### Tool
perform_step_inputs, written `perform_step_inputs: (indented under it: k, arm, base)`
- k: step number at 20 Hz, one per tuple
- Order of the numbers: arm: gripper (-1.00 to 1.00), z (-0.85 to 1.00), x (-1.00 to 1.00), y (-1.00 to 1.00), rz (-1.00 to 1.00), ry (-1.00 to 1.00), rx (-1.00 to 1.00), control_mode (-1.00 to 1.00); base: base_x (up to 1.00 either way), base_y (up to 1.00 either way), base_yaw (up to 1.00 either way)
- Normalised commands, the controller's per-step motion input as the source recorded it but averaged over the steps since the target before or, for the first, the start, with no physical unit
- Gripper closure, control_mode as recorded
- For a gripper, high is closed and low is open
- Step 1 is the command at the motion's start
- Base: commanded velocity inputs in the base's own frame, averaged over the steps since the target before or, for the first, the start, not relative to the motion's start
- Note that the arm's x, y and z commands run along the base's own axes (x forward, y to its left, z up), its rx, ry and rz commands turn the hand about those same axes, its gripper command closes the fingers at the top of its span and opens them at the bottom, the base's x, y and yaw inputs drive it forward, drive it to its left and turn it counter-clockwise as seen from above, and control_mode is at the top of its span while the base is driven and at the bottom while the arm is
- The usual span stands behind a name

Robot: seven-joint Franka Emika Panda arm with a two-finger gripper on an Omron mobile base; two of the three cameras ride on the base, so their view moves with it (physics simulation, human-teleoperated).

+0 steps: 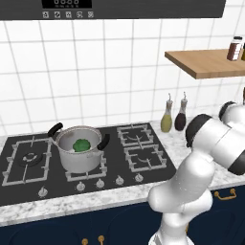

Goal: Put the avocado and broccoli in the pot. Retrieve the spatula and lightly stir the vegetables in the pot.

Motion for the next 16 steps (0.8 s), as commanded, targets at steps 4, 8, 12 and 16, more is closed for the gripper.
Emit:
perform_step_inputs:
  k: [4,8,12,16]
  arm:
    - [1.00,0.78,-0.20,1.00,0.00,-0.14,-0.07,-1.00]
    - [1.00,0.71,0.00,1.00,0.00,-0.01,-0.04,-1.00]
    - [1.00,0.60,0.00,1.00,0.04,0.04,-0.02,-1.00]
    - [1.00,0.43,0.00,1.00,0.07,0.06,-0.02,-1.00]
  base:
    - [0.00,0.00,0.00]
    - [0.00,0.00,0.00]
    - [0.00,0.00,0.00]
    - [0.00,0.00,0.00]
